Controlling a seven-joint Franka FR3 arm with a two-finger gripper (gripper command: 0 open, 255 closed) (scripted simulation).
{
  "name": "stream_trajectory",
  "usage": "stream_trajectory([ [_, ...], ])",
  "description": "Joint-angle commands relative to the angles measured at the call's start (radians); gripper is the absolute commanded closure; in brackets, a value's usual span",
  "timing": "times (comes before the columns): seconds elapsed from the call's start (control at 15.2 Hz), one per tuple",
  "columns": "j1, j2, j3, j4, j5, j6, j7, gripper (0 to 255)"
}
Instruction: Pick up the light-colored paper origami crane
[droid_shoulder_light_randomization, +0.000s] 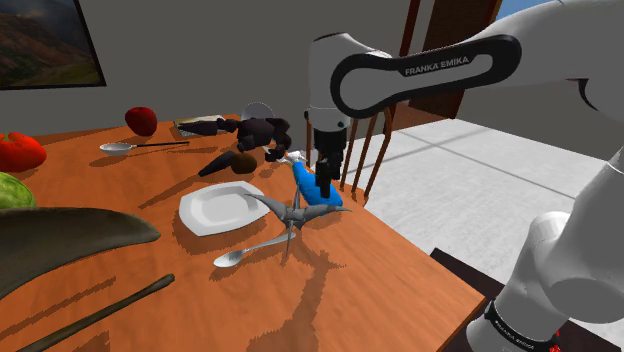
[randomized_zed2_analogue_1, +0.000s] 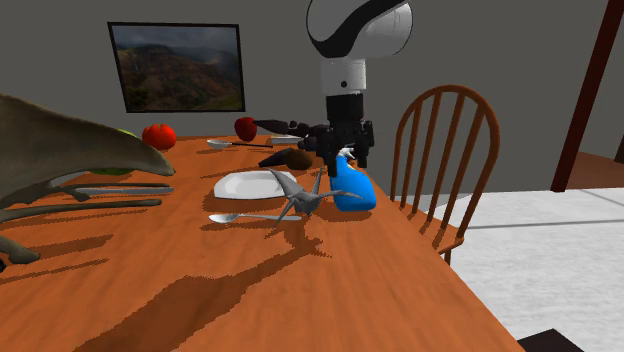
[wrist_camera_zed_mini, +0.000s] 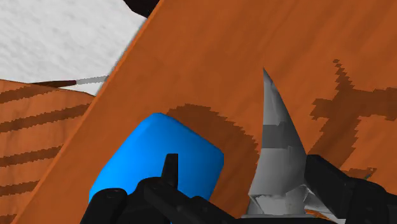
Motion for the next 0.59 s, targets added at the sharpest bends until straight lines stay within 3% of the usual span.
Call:
stream_trajectory([
  [0.0, 0.019, 0.067, 0.021, 0.055, -0.012, -0.003, -0.018, 0],
  [0.26, 0.060, 0.197, 0.061, 0.178, -0.042, -0.028, -0.046, 0],
  [0.53, 0.060, 0.206, 0.060, 0.135, -0.044, 0.024, -0.043, 0],
])
